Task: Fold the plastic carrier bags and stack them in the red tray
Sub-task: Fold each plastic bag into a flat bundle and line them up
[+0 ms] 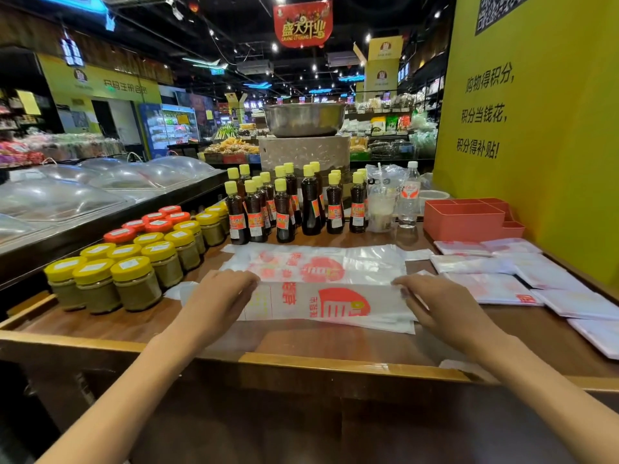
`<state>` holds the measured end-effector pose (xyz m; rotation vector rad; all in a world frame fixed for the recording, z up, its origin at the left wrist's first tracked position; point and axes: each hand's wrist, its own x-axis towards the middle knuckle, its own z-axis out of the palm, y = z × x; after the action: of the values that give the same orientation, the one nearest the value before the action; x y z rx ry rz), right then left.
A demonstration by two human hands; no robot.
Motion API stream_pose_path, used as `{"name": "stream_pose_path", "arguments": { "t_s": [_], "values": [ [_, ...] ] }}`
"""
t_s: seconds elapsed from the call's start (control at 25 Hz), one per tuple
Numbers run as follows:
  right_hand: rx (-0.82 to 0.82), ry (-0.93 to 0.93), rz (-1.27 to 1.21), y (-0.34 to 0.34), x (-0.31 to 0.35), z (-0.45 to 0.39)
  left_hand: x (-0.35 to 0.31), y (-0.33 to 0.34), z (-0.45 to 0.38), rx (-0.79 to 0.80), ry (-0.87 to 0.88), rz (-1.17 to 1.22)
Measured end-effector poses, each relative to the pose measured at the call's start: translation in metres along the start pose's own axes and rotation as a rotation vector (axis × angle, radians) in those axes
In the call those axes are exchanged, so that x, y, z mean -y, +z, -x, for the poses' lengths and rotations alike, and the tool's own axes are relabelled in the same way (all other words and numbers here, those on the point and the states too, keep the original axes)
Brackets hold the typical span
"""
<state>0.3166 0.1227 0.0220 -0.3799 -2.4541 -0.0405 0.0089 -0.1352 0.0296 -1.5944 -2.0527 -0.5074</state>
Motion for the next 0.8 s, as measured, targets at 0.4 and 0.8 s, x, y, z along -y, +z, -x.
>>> {"name": "stream_pose_path", "arguments": {
  "t_s": [0.4, 0.8],
  "values": [
    [0.385, 0.177, 0.055, 0.073, 0.066, -0.068, -0.045, 0.075, -0.012, 0.377, -0.305, 0.155],
    [0.649, 0.268, -0.039, 0.109, 0.072, -0.047, -0.041, 0.079, -0.017, 0.756, -0.309, 0.063]
  ]
}}
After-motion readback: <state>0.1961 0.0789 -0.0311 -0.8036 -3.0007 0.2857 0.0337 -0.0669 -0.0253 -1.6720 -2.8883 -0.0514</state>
